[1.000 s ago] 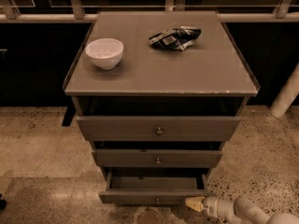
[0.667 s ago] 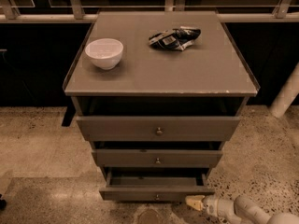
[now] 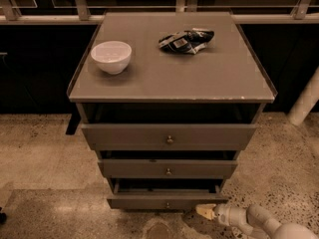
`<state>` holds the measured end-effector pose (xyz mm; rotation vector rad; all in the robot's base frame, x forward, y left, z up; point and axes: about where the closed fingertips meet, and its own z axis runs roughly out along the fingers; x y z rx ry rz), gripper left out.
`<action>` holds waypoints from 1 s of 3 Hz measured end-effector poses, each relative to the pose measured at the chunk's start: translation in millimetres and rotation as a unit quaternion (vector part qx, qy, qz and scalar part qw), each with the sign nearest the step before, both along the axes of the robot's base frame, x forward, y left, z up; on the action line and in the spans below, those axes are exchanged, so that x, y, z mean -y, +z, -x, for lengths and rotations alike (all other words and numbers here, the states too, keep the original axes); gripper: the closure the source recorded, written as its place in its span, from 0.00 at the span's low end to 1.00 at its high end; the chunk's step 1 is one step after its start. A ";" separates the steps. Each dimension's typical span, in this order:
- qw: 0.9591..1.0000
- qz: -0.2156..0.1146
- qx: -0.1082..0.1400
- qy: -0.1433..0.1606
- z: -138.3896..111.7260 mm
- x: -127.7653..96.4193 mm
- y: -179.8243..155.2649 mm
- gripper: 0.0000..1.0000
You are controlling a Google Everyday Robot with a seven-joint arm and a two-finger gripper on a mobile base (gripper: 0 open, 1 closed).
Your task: Close bottom drawer
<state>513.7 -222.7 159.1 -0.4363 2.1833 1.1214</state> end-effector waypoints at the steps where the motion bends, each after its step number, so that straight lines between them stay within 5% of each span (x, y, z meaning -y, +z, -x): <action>1: 1.000 0.007 0.022 -0.004 -26.3 0.9 4.4 1.00; 2: 1.000 0.007 0.022 -0.004 -25.3 0.9 4.5 1.00; 3: 0.998 0.025 0.052 -0.011 -55.0 4.0 16.0 1.00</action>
Offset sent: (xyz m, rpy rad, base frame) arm 0.1680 -0.0206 0.0571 -0.1612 -0.3071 -0.0682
